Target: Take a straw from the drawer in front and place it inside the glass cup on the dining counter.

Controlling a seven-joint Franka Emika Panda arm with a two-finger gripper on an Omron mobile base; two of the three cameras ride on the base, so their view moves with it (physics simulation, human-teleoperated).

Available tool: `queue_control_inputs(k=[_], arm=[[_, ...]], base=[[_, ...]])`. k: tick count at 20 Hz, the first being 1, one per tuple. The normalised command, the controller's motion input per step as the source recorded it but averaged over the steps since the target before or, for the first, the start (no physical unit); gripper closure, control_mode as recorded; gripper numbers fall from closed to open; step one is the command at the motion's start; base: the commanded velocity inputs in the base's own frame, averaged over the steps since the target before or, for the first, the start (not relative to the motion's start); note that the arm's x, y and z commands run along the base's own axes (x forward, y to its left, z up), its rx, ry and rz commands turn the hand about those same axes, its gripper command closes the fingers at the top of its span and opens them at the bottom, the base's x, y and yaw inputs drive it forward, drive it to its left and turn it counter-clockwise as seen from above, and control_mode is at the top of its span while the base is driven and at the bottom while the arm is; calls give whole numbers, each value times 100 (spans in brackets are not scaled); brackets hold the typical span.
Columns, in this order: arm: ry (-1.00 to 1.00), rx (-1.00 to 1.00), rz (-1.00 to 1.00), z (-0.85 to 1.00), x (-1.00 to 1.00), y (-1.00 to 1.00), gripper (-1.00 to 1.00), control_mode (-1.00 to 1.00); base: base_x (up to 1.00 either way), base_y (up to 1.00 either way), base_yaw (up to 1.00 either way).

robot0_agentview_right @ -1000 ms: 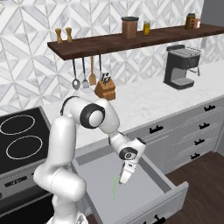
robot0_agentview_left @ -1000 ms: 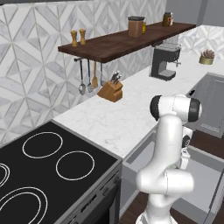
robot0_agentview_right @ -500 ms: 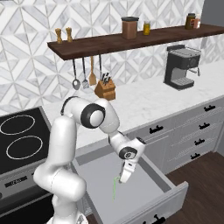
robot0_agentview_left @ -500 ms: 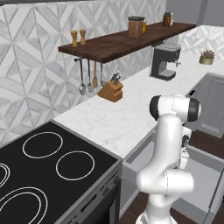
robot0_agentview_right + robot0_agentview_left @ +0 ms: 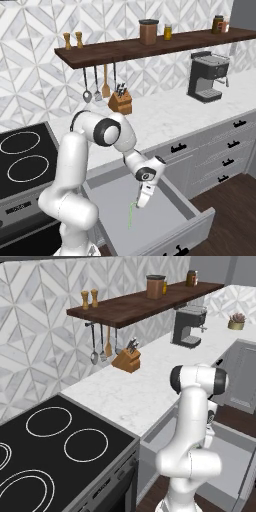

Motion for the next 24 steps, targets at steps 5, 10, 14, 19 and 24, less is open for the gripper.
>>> queue_control_inputs(k=[5, 10, 14, 19, 24], arm=[[-1, -3, 1, -35, 0, 0, -100, -100], [-14, -1, 6, -45, -16, -2, -100, -100], [-19, 0, 4, -48, -22, 0, -100, -100], [-7, -4, 2, -57, -19, 0, -100, -100], [0, -6, 0, -60, -17, -5, -100, -100]], base=[[0, 0, 0], [0, 0, 0], [0, 0, 0], [0, 0, 0], [0, 0, 0]])
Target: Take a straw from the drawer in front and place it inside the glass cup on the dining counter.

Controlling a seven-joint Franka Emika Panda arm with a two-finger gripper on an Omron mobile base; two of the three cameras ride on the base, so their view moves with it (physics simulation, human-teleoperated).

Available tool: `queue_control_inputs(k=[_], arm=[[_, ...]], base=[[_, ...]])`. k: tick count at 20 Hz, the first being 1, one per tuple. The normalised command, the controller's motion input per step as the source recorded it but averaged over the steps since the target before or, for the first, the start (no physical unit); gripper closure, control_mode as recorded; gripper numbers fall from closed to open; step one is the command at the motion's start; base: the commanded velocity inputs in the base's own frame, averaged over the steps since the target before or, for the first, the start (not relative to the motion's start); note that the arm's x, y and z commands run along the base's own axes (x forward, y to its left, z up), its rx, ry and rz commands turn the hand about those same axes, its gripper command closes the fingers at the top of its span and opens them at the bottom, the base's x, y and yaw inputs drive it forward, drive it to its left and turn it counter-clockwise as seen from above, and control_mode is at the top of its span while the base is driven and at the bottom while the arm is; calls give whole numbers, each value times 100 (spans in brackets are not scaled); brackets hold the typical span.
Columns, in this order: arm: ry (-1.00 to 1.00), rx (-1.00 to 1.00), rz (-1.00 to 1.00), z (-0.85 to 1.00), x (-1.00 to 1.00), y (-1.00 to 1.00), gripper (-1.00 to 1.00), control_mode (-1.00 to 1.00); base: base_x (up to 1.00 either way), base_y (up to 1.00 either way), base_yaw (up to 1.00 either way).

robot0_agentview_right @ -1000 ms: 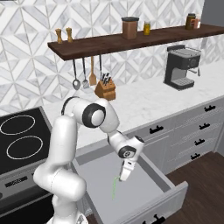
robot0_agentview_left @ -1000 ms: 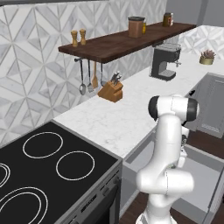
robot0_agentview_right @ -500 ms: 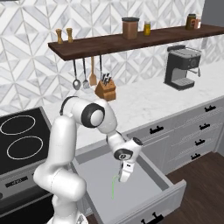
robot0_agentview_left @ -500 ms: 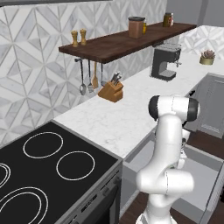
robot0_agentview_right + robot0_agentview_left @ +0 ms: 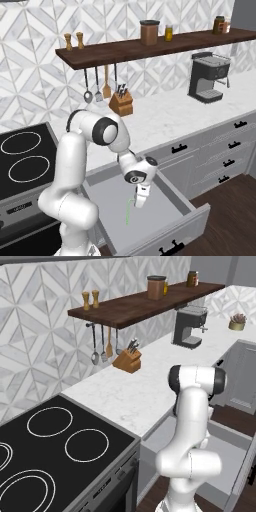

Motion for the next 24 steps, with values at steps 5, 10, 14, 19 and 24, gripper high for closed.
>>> queue_control_inputs(k=[5, 10, 14, 19, 24], arm=[[-2, -4, 0, -58, -28, -3, 100, -100], [-14, 0, 1, -36, -28, -7, 100, -100], [-14, 0, 0, -13, -49, -20, 100, -100], [-8, 1, 0, -1, -53, -28, 100, -100], [0, 1, 0, 29, -15, -17, 100, -100]], base=[[0, 0, 0], [0, 0, 0], [0, 0, 0], [0, 0, 0], [0, 0, 0]])
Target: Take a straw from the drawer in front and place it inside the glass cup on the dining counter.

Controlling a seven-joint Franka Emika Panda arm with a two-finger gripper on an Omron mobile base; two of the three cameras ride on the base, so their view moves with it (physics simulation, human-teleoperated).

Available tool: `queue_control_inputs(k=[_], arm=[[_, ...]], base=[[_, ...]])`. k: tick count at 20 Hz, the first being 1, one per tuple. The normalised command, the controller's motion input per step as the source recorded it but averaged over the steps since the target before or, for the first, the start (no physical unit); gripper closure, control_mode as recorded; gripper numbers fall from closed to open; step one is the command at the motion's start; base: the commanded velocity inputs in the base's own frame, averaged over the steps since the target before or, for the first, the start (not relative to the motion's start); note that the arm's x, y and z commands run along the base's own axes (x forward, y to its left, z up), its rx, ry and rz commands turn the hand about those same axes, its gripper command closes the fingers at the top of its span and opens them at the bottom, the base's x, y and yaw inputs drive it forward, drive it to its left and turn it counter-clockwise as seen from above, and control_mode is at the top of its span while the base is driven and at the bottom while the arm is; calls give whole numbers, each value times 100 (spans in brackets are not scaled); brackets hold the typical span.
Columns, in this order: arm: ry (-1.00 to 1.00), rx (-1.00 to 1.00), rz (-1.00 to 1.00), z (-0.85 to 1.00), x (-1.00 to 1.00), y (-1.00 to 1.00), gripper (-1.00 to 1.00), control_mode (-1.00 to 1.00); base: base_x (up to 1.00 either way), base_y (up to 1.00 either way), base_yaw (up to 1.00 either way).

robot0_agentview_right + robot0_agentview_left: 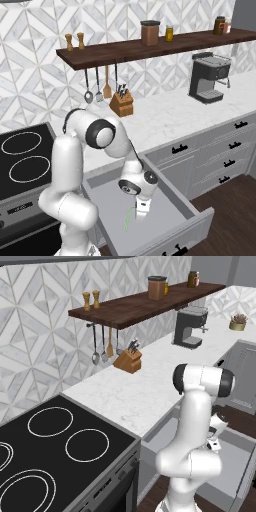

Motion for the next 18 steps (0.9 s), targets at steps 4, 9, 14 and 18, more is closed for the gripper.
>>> queue_control_inputs(k=[4, 9, 14, 18], arm=[[0, 1, 0, 94, 3, -22, 100, -100], [0, 0, 0, 100, 15, -19, 100, -100], [0, 0, 0, 100, 16, -22, 100, -100], [0, 0, 0, 100, 27, -36, 100, -100]], base=[[0, 0, 0], [0, 0, 0], [0, 0, 0], [0, 0, 0]])
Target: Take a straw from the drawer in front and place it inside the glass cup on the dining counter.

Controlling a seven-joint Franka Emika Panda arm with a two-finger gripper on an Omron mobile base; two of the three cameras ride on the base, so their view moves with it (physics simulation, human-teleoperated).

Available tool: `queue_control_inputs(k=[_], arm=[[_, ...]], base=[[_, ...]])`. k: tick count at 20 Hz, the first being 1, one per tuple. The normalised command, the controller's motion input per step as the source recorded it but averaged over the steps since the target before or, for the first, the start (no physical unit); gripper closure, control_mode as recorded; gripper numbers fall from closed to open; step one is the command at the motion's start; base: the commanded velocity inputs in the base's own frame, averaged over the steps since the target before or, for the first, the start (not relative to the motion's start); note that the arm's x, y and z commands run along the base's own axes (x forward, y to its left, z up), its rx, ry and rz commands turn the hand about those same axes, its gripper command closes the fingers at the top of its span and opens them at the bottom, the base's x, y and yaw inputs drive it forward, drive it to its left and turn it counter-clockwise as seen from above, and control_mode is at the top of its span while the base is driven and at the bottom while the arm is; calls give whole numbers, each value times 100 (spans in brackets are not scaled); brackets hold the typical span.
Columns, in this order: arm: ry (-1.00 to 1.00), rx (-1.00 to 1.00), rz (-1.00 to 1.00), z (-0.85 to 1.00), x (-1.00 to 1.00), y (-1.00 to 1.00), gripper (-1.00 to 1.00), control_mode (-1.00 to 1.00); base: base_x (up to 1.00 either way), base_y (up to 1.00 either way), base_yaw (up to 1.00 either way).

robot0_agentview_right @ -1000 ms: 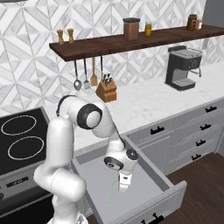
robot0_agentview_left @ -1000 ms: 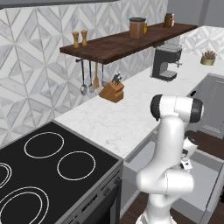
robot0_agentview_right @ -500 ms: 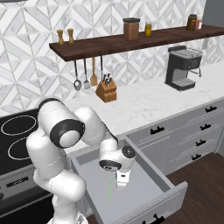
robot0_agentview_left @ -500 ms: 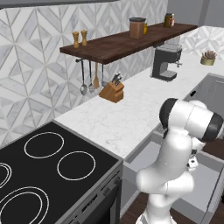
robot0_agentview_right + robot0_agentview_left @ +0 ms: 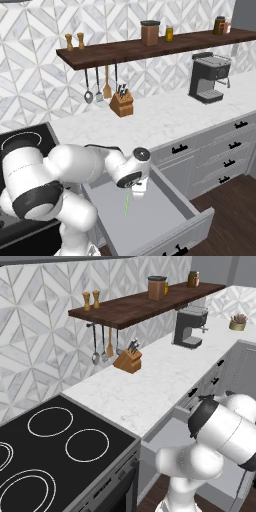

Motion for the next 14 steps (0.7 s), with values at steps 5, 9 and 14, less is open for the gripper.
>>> queue_control_inputs(k=[5, 9, 14], arm=[[0, 0, 0, 100, 16, -42, 100, -100], [0, 6, 2, 100, 0, -46, 100, -100], [0, 12, 4, 100, -2, -36, 100, -100]], base=[[0, 0, 0], [0, 0, 0], [0, 0, 0]])
